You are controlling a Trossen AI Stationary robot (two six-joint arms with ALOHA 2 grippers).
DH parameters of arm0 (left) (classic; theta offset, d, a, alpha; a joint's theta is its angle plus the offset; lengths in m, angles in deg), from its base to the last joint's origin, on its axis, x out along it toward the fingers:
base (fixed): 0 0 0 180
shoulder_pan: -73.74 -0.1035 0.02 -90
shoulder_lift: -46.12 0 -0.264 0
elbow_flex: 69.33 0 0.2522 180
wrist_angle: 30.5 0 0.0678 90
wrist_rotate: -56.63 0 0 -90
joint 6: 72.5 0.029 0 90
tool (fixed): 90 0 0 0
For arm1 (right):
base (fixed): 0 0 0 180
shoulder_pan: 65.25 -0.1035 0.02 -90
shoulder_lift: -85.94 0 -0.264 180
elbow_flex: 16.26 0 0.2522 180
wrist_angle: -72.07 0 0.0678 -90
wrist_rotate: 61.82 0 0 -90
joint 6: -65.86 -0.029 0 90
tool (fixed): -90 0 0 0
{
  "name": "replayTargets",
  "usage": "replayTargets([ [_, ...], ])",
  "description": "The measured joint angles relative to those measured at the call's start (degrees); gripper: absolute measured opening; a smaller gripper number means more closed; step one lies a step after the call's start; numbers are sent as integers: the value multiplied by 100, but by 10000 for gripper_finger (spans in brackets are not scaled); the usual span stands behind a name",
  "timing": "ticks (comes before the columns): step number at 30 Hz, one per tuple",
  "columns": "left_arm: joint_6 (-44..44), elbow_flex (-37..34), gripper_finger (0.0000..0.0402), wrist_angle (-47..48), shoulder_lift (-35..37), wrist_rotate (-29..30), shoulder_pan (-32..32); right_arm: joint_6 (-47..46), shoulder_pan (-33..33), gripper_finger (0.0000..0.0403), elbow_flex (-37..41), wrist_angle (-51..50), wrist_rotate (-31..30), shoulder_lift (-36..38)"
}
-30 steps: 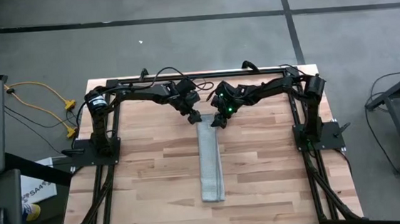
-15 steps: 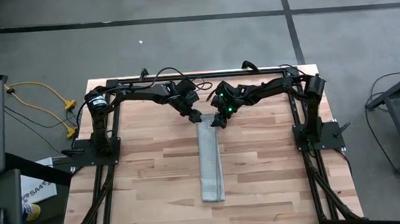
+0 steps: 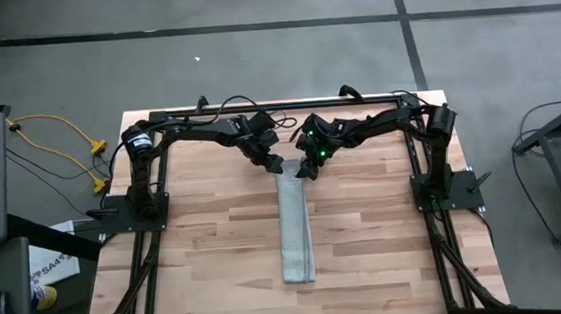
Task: Fold microfiber towels
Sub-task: Fold the gray towel
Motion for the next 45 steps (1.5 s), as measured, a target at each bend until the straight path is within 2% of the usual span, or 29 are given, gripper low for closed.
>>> replayTargets([
  [9,36,16,293,114,-29,160,33,0,0,215,0,0,1,0],
  [17,14,16,293,-390,-333,-315,16,97,0,215,0,0,1,2],
  [27,66,1,292,-719,-317,-302,-51,103,0,215,0,-14,2,3],
  [35,-102,12,292,-628,-333,-343,-148,104,0,215,0,-43,-9,4],
  [45,-103,97,292,-410,-326,-264,-83,-235,76,215,-2,73,-481,13],
])
